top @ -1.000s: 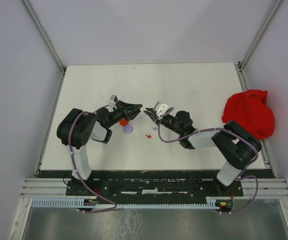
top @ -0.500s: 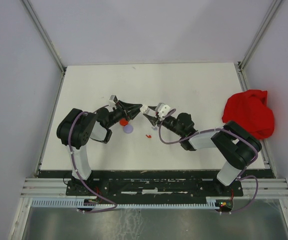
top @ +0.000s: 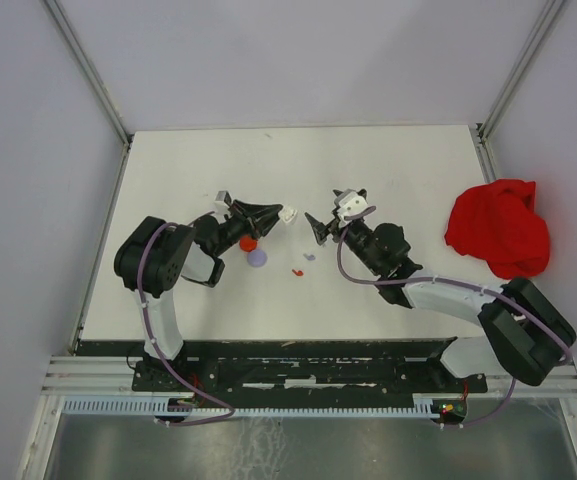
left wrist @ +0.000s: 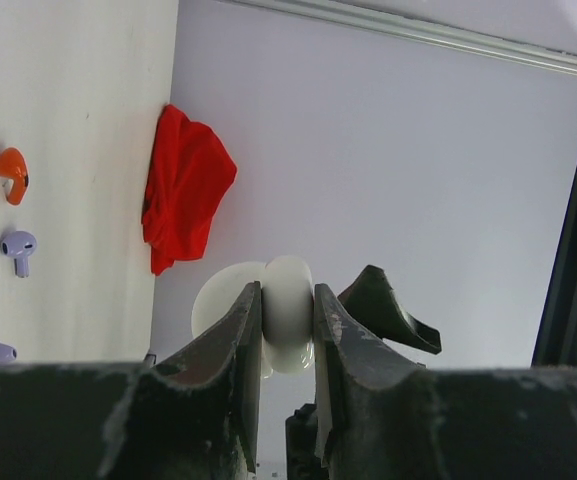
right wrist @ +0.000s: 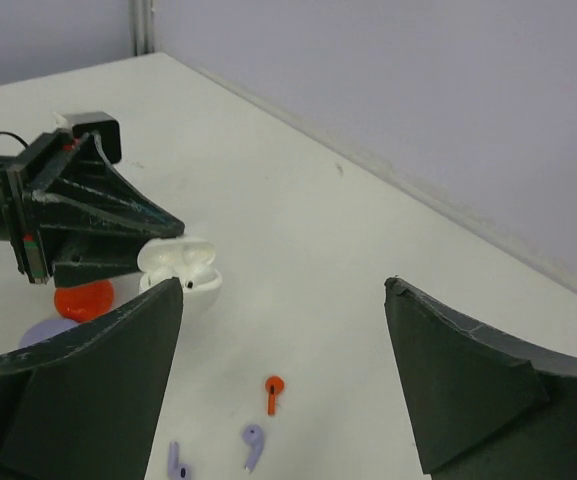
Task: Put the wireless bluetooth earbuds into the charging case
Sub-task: Close the charging case, then place the charging case at the center of the board.
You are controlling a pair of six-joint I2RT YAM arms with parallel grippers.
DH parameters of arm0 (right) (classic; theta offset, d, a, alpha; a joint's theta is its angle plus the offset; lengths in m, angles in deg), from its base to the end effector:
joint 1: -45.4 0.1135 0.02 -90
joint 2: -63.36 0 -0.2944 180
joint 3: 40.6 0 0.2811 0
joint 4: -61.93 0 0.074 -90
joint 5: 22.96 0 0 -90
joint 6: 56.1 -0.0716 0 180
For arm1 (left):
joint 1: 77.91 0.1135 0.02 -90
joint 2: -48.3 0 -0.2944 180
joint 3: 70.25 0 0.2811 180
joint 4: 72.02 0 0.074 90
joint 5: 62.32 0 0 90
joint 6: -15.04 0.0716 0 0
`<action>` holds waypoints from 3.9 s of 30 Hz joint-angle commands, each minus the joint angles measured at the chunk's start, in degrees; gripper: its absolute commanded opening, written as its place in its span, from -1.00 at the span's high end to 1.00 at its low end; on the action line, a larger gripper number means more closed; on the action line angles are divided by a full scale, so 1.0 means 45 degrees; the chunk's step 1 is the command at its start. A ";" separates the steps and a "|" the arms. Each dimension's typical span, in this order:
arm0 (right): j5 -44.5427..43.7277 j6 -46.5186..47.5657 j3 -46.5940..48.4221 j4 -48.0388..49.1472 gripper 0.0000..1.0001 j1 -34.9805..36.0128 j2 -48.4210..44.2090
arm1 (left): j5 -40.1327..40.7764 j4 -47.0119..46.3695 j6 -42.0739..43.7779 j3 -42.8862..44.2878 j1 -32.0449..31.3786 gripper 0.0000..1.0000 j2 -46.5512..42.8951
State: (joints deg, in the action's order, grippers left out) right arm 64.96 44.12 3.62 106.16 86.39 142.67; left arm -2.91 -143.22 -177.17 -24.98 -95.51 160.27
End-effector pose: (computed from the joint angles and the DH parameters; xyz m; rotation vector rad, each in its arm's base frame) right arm 0.2577 0.2205 0.2643 -0.5881 1.2973 0.4185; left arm 0.3479 -0.1486 0.1390 -0.8313 1.7178 -1.9638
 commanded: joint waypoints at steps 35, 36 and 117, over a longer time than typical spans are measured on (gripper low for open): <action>-0.3636 0.0230 0.3978 0.0080 -0.97 0.1750 0.6126 | 0.4167 0.8250 0.0331 0.0110 -0.0987 0.94 -0.4657; -0.3782 0.0288 0.3999 0.0029 -0.97 0.1750 0.6136 | 0.4171 0.8249 0.0341 0.0108 -0.0990 0.94 -0.4660; -0.3612 -0.4730 0.3925 -1.3225 -0.98 -0.0490 -0.0132 | 0.5425 1.2285 0.9882 0.7473 -0.0205 -0.49 0.1766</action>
State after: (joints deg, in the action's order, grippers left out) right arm 47.25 23.62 17.83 46.12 84.38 141.23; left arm 21.09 -88.93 -134.70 8.82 -97.92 170.21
